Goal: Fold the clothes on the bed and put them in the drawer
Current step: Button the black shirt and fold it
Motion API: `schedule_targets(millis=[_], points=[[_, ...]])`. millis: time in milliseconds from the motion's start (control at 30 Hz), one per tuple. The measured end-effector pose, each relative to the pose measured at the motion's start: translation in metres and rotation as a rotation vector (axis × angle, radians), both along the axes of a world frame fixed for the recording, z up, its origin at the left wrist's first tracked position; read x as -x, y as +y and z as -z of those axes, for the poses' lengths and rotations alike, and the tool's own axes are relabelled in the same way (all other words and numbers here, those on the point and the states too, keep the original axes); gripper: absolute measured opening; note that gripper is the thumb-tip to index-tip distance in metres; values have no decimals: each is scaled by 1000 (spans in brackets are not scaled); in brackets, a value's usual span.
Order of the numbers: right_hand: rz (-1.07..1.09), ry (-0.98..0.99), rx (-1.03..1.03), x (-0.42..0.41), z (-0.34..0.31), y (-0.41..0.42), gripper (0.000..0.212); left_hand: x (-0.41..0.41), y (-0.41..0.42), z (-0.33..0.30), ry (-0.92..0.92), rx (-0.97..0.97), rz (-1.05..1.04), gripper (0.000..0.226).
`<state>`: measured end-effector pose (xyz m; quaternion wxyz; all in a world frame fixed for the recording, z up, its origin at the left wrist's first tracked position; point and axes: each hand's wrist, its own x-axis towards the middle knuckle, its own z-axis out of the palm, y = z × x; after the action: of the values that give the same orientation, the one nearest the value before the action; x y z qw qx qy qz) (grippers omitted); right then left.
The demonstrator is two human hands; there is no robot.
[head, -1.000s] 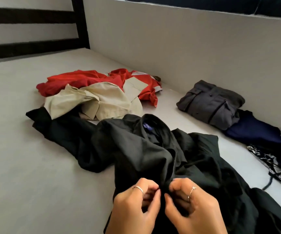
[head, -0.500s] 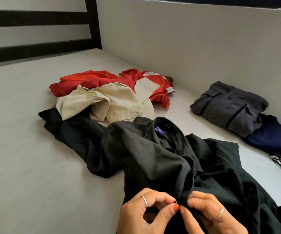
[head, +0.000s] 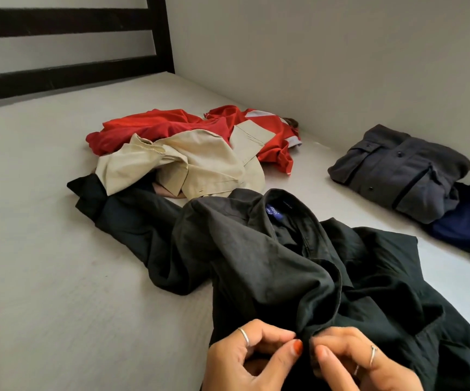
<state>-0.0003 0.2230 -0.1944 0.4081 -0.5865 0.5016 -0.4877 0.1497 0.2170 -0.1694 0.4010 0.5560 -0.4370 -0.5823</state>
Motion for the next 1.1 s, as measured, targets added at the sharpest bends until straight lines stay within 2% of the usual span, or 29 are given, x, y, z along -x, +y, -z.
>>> schedule_targets(millis=[33,100,200,267,333,433,533,600,767,867,967,1033,1100], points=[[82,-32,34,-5,-2,0,49,1,-1,1,-8,10,-15,25],[169,-140,-60,-8,-2,3,61,5,-1,3,-42,22,10,26],[220,-86,-125,-8,3,3,71,4,1,1,-42,16,31,26],[236,-59,-75,-10,1,4,55,4,0,-1,-63,10,55,26],[243,-16,19,-13,6,6,25,5,0,-1,-46,-5,67,26],[296,60,135,-13,12,6,17,7,1,-1,-22,-29,51,22],[336,342,338,-13,17,4,14,11,2,0,10,-64,37,19],[389,445,382,-18,21,3,16,13,1,2,19,-92,27,15],[493,532,449,-29,24,2,20,14,-1,0,75,-122,-36,7],[595,505,497,-40,25,2,22,17,-1,2,98,-134,-49,9],[707,384,456,-57,27,5,15,17,-1,7,136,-113,-52,20],[674,438,421,-58,28,4,18,15,1,9,136,-87,-47,25],[509,511,473,-44,17,7,32,11,-2,9,154,-120,-36,20]])
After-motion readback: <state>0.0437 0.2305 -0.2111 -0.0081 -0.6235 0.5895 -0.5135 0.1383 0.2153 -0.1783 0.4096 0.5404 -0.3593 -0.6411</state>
